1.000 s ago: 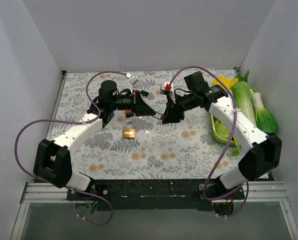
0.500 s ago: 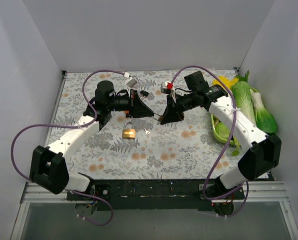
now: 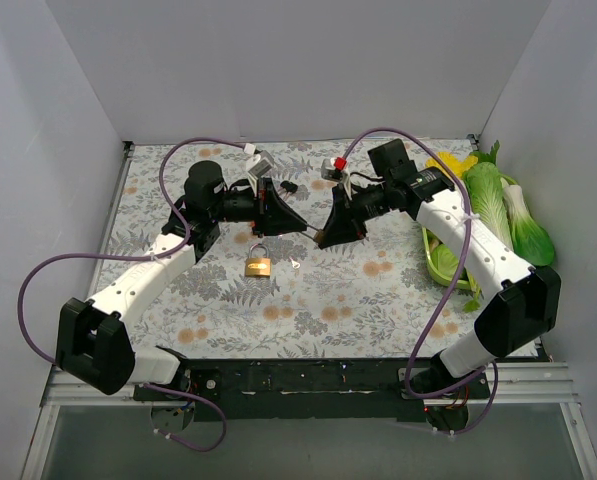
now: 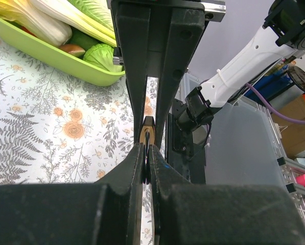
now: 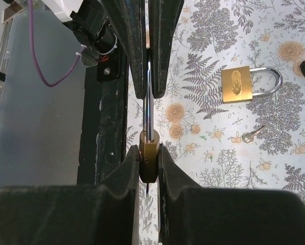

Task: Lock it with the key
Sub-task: Lock the lock.

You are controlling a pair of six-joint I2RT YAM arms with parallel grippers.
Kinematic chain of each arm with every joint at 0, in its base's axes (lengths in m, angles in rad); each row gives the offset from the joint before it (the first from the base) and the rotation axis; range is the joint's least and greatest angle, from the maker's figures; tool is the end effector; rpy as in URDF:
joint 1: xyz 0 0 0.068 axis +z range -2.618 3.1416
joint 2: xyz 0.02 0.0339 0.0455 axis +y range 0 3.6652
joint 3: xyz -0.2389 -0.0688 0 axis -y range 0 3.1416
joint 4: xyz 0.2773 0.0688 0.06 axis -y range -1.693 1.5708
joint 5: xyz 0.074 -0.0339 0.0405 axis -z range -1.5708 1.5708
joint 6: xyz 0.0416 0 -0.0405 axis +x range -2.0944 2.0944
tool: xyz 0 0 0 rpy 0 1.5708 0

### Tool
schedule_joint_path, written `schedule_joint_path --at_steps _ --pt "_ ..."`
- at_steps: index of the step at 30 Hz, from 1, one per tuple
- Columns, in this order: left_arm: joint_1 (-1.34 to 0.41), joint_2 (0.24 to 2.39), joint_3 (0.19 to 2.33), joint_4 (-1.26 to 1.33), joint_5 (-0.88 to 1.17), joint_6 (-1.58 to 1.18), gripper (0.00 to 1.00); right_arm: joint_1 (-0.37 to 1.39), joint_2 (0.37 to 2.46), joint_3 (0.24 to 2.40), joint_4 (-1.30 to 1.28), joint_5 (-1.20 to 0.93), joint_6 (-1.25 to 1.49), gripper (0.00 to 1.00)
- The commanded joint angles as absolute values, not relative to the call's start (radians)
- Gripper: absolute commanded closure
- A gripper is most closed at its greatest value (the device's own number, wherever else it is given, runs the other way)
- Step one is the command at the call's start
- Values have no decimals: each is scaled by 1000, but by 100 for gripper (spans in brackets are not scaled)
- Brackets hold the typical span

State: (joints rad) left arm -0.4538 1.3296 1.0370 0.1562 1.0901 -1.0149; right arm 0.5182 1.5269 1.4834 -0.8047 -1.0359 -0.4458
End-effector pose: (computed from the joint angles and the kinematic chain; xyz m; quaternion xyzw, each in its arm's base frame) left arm 0.2877 -0.1814 0.3103 0.1490 0.7136 -0.6667 0.1553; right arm 0.2882 0.2055 0.3286 -0.5318 0.6390 0.4739 0.2902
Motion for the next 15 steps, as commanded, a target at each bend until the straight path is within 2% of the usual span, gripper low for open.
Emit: schedule_joint_path --at_steps 1,15 --pt "-488 1327 1025 179 1091 -1025 100 552 1519 1554 -598 -1127 -351 99" --pt "-492 1351 977 216 1130 -1009 100 560 1525 1608 -292 -1232 -94 99"
